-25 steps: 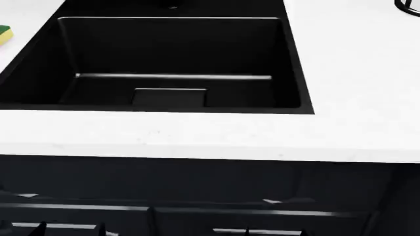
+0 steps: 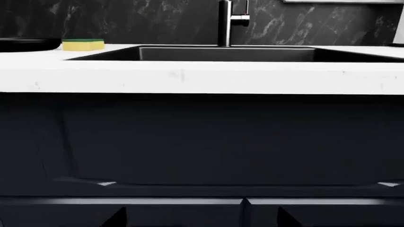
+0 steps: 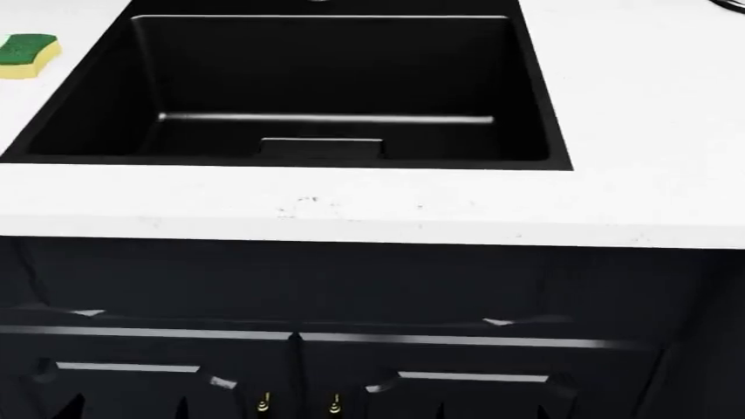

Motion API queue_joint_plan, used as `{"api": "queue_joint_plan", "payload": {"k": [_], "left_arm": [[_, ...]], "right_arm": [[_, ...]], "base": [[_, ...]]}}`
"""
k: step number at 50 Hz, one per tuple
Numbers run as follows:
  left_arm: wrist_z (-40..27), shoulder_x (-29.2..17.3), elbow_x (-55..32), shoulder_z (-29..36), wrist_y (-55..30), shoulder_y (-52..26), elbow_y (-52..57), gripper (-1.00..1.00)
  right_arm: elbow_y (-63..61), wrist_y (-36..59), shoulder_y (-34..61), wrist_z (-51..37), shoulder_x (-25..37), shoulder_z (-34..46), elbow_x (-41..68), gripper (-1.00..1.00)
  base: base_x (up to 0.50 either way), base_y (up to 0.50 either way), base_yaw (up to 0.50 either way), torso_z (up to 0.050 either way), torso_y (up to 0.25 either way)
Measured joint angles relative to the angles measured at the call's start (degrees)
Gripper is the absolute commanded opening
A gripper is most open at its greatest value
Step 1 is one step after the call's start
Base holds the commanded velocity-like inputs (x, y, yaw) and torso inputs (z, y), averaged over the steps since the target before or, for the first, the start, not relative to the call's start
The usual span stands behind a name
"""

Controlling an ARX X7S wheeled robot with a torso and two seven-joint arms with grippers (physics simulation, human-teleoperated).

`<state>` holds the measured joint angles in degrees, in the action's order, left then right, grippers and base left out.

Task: Pick the pan and sponge and place them into the sink. Then turn on the water.

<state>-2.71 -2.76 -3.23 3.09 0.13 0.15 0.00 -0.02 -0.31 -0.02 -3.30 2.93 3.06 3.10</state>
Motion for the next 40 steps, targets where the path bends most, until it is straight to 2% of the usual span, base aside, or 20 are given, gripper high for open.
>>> {"api": "queue_joint_plan", "payload": {"k": [40], "left_arm": [[-3.24, -3.03, -3.07, 3.46, -0.17, -0.19, -0.09, 1.00]], "right_arm": [[0.25, 0.75, 0.60, -3.23, 3.09, 4.18, 1.97, 1.00]], "base": [[0.00, 0.50, 0.00, 0.000, 0.000]]}}
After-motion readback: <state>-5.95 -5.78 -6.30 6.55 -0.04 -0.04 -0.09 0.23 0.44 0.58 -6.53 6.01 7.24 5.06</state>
